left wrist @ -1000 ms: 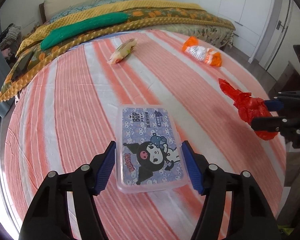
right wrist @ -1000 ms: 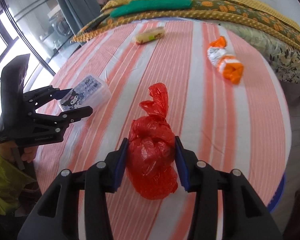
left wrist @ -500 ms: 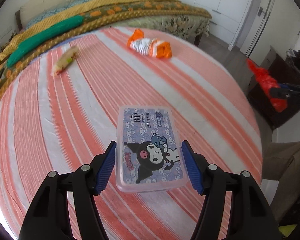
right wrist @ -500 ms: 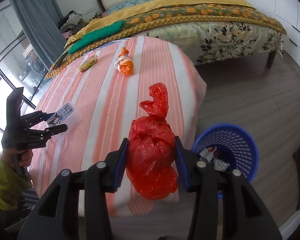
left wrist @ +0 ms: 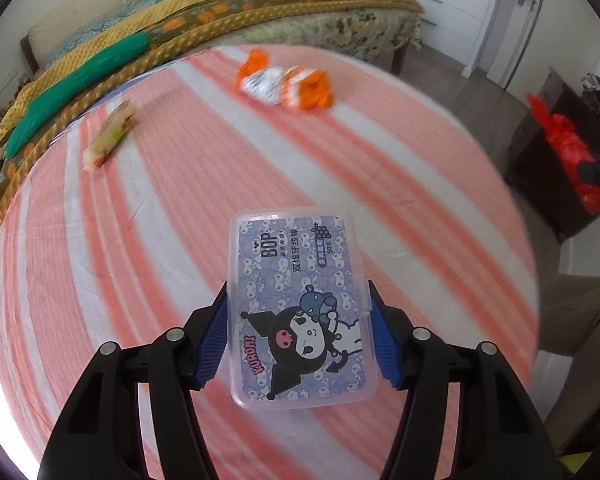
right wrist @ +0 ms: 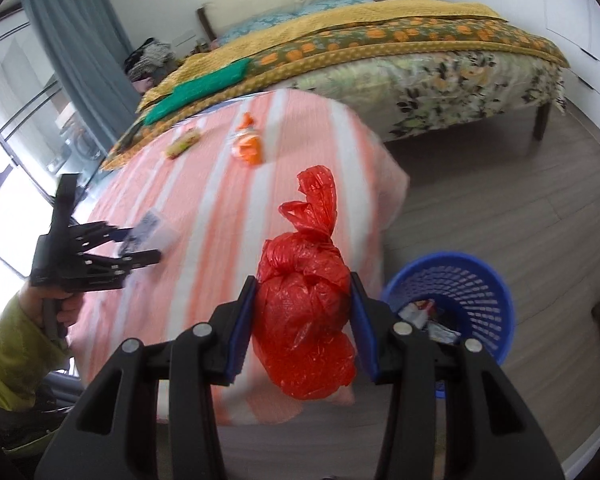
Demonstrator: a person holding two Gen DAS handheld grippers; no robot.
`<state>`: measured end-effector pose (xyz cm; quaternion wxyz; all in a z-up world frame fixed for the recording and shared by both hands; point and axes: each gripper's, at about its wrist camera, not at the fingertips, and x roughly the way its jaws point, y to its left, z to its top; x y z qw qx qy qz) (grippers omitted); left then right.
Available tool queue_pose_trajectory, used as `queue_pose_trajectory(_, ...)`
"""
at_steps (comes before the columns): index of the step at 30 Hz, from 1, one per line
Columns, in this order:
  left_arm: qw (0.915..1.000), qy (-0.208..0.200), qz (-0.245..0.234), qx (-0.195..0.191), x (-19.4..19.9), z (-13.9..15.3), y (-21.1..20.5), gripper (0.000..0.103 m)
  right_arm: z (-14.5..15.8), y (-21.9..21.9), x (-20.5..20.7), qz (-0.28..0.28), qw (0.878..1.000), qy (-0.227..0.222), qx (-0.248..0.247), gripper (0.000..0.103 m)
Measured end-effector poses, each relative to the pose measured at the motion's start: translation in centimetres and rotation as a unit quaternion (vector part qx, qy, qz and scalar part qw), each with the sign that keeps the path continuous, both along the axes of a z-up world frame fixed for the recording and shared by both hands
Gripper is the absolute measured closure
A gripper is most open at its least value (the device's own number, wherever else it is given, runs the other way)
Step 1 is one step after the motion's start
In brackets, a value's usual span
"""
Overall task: Collect trash
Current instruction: 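Carry box and red bag to the blue wastebasket and open both tools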
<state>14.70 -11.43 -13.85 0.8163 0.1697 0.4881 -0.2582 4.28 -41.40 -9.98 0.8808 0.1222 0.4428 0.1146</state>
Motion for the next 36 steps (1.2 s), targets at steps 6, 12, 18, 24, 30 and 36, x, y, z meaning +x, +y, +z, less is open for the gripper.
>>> queue_pose_trajectory(6, 0.9944, 0.002, -0.082, -0.067, -2.2, 3.1, -9.2, 0.042, -2.8, -6.6, 0.5, -0.071, 0.997, 0.033, -0.013, 0.060)
queue_pose_trajectory(12, 0.9859, 0.034, -0.142, -0.081, -3.8, 1.0, -20.5, 0.041, -6.9, -12.8, 1.1, -0.134, 0.988, 0.070, 0.014, 0.060)
queue_pose_trajectory(18, 0.9850, 0.058, -0.151, -0.061, -3.3, -3.6, -28.5, 0.041, -10.1, -17.2, 2.4, -0.167, 0.980, 0.094, 0.059, 0.059)
queue_pose_trajectory(24, 0.9885, 0.068, -0.122, -0.058, -1.9, -6.2, -31.3, 0.029, -11.2, -20.0, 2.7, -0.206, 0.970, 0.083, 0.098, 0.035)
queue_pose_trajectory(30, 0.9884, 0.029, -0.109, -0.102, -2.4, -2.5, -29.1, 0.017, -8.9, -21.2, 0.9, -0.230, 0.969, 0.041, 0.083, 0.021)
queue_pose_trajectory(36, 0.9890, -0.014, -0.085, -0.121, -3.8, 1.5, -22.7, 0.012, -6.7, -18.9, -0.9, -0.250, 0.968, -0.002, 0.033, 0.014)
